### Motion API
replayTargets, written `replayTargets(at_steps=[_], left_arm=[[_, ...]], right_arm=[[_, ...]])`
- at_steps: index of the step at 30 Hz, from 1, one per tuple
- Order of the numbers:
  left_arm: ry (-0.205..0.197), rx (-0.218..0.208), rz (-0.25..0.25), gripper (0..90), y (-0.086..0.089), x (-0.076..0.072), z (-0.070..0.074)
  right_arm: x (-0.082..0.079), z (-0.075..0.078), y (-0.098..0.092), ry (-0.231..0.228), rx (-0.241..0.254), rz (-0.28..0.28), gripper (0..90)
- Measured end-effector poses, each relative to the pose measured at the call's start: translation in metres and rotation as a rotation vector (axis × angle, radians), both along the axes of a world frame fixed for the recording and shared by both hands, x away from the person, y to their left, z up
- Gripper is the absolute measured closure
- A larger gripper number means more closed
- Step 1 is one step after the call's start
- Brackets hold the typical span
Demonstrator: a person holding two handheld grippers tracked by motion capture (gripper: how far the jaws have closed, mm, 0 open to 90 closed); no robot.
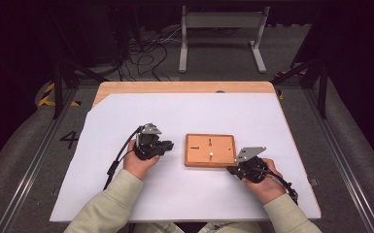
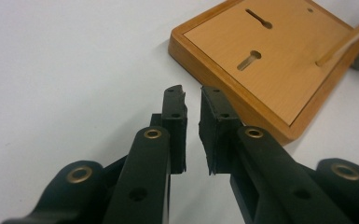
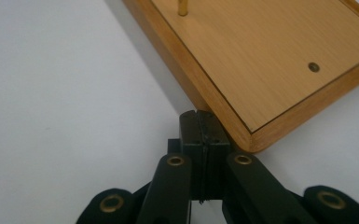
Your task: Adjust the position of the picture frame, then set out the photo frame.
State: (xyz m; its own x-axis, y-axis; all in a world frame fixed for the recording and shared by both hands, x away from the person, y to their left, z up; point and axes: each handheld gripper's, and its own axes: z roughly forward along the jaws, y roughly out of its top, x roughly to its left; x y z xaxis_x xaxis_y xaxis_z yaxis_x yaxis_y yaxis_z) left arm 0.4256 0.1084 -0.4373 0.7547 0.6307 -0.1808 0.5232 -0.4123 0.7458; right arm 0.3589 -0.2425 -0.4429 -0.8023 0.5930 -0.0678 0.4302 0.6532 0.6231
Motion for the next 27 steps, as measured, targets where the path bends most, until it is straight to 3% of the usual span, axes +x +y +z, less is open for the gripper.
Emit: replayTargets(at_steps=[4,8,12,13,14,16,21,27], left_arm=[[-0.014,-0.001,-0.01,77.3,-0.001,-0.004,0.001],[-0.038,-0.016,-0.027,73.6,-0.003,-0.007,0.004],[-0.065,-0.031,-0.045,61.7,-0.009,-0.012,0.01],[-0.065,-0.031,-0.045,59.1,-0.009,-0.012,0.01],[-0.07,-0.031,-0.052,56.4,-0.012,-0.015,0.012],[-0.074,-0.028,-0.059,53.4,-0.013,-0.016,0.013],[-0.109,-0.02,-0.081,52.1,-0.023,-0.021,0.016],[-0.137,-0.019,-0.13,53.7,-0.037,-0.027,0.022]], right_arm=[[0.003,0.001,-0.003,-0.007,0.004,-0.005,90.0],[0.0,0.009,-0.008,-0.026,0.04,0.004,90.0],[-0.003,0.02,-0.022,-0.089,0.113,-0.034,76.2],[-0.003,0.02,-0.022,-0.089,0.113,-0.034,76.2],[-0.003,0.022,-0.031,-0.091,0.149,-0.059,70.6],[-0.003,0.023,-0.034,-0.097,0.154,-0.066,69.0],[-0.003,0.027,-0.046,-0.153,0.188,-0.118,59.7],[-0.002,0.031,-0.055,-0.188,0.216,-0.157,52.3]])
